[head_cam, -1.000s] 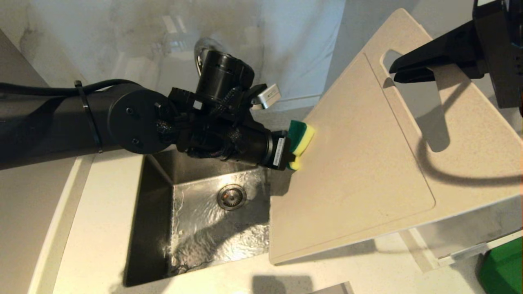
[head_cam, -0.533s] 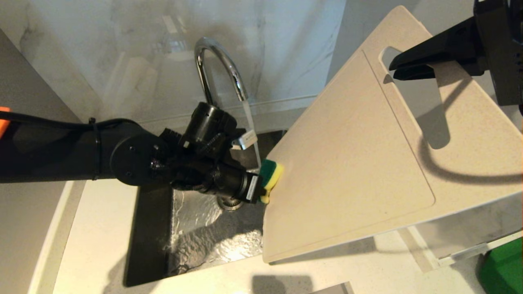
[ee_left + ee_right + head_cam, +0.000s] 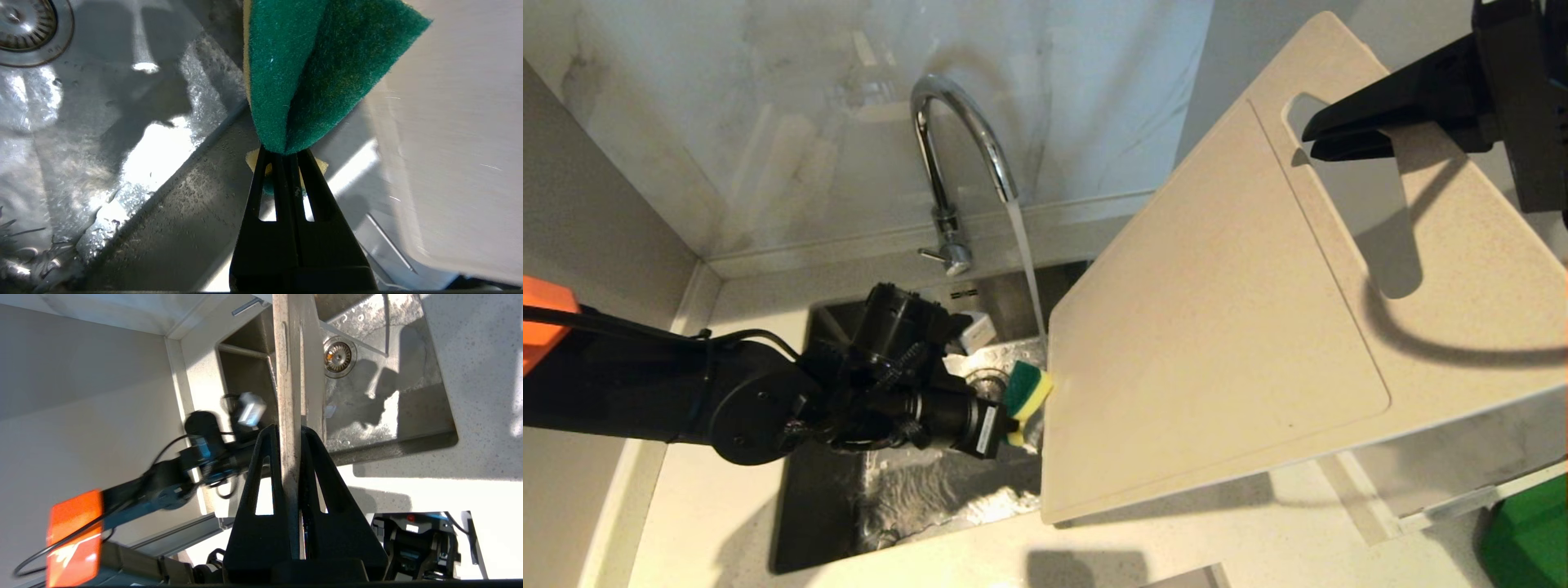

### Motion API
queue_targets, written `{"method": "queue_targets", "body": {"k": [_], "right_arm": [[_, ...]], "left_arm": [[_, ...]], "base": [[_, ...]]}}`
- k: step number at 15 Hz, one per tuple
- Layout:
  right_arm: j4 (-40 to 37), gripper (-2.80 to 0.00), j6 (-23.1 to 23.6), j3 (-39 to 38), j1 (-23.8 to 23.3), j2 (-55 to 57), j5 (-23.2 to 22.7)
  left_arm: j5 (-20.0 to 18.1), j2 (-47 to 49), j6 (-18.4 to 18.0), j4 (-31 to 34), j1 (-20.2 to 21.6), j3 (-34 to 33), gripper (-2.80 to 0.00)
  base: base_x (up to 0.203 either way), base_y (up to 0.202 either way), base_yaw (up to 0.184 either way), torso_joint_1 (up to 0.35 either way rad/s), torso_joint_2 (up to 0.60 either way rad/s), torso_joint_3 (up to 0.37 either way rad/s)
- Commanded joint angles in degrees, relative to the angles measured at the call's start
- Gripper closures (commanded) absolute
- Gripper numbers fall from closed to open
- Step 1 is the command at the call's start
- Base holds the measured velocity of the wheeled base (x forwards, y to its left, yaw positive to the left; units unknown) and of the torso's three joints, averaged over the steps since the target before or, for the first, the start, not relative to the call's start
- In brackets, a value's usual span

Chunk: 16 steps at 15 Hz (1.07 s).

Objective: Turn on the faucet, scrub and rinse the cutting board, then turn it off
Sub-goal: Scrub the cutting board underwater

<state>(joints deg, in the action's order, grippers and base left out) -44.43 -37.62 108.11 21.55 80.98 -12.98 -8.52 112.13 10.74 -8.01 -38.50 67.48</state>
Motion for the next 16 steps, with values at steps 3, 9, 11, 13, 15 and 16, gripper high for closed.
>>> {"method": "queue_targets", "body": {"k": [3,9,11,13,15,16], "right_arm": [[-0.3,0.00,-1.4,-0.2,0.1,0.1,0.1],[-0.6,0.00,-2.2,-0.7,0.0,-0.1,0.1],[-0.5,0.00,-2.3,-1.1,0.0,-0.1,0.2],[-0.5,0.00,-2.4,-1.4,0.0,0.0,0.2],[-0.4,0.00,-2.4,-2.2,0.0,0.1,0.2],[-0.4,0.00,-2.4,-2.5,0.0,0.0,0.2]], "left_arm": [[0.1,-17.7,0.0,3.8,0.0,-1.5,0.00],[3.4,-41.9,-0.6,17.9,-0.3,-0.9,0.00],[6.8,-43.8,-1.8,19.6,-0.2,-0.7,0.00],[9.2,-43.4,-2.0,19.6,-0.2,0.2,0.00],[9.3,-42.9,-2.0,19.7,-0.2,0.9,0.00],[9.3,-42.7,-2.0,19.7,-0.2,1.1,0.00]], "base": [[0.000,0.000,0.000,0.000,0.00,0.000],[0.000,0.000,0.000,0.000,0.00,0.000],[0.000,0.000,0.000,0.000,0.00,0.000],[0.000,0.000,0.000,0.000,0.00,0.000],[0.000,0.000,0.000,0.000,0.00,0.000],[0.000,0.000,0.000,0.000,0.00,0.000]]}}
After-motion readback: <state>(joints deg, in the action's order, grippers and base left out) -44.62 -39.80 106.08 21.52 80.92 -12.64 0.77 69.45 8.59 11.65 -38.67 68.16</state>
